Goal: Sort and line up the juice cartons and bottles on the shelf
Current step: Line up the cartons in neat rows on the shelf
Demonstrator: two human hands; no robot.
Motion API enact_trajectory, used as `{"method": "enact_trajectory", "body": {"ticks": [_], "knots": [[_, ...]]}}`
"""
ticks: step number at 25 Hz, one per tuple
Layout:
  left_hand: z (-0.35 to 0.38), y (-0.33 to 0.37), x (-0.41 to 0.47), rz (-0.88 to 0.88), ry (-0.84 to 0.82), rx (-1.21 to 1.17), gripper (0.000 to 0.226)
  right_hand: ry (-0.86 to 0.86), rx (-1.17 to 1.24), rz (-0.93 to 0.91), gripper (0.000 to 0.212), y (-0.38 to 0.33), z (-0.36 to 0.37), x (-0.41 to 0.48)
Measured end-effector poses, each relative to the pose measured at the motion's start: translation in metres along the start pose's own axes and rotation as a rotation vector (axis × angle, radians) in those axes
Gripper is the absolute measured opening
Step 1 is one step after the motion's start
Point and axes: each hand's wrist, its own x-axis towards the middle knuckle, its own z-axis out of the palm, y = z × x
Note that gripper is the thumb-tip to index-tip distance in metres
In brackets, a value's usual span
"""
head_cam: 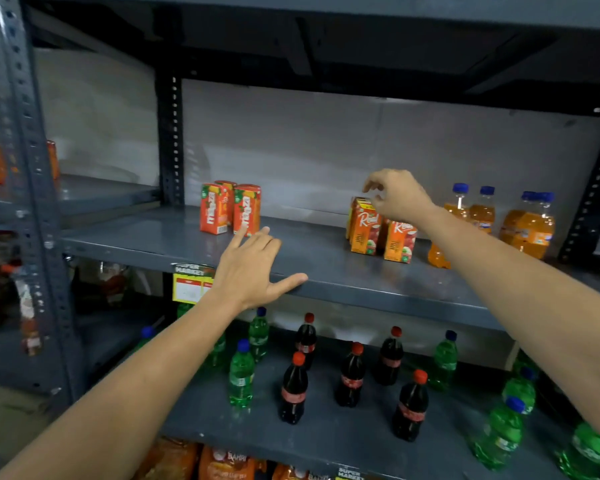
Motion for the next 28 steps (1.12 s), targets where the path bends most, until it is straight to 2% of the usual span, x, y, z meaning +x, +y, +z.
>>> {"method": "enact_trajectory", "body": {"ticks": [5,9,12,15,17,20,21,23,24,28], "knots": [[-0.007,-0.086,-0.027,-0.009,-0.074,0.009,0.096,-0.028,0.071,0.024,0.024,-0.089,0.043,0.018],[0.003,-0.144,-0.032,0.096,-0.158,-0.001,0.097,0.0,0.182,0.111,0.02,-0.153,0.084,0.03],[0.015,-0.161,-0.032,0.136,-0.144,-0.049,0.098,0.126,0.239,0.239,0.02,-0.178,0.108,0.038],[0.019,-0.162,-0.032,0.146,-0.106,-0.147,0.095,0.281,0.401,0.427,0.024,-0.188,0.124,0.044],[0.015,-0.164,-0.027,0.054,-0.067,-0.354,0.084,0.311,0.543,0.518,0.03,-0.199,0.136,0.049],[0.007,-0.172,-0.003,-0.255,-0.012,-0.747,0.048,0.255,0.656,0.555,0.042,-0.21,0.148,0.052],[0.009,-0.18,0.008,-0.368,-0.022,-0.856,0.044,0.238,0.656,0.552,0.045,-0.213,0.151,0.055],[0.019,-0.195,0.028,-0.561,-0.076,-1.009,0.054,0.231,0.65,0.551,0.05,-0.216,0.154,0.06],[0.027,-0.203,0.037,-0.6,-0.086,-1.031,0.059,0.224,0.649,0.551,0.052,-0.216,0.155,0.062],[0.057,-0.218,0.061,-0.6,-0.201,-1.053,0.077,0.143,0.685,0.637,0.053,-0.211,0.162,0.067]]}}
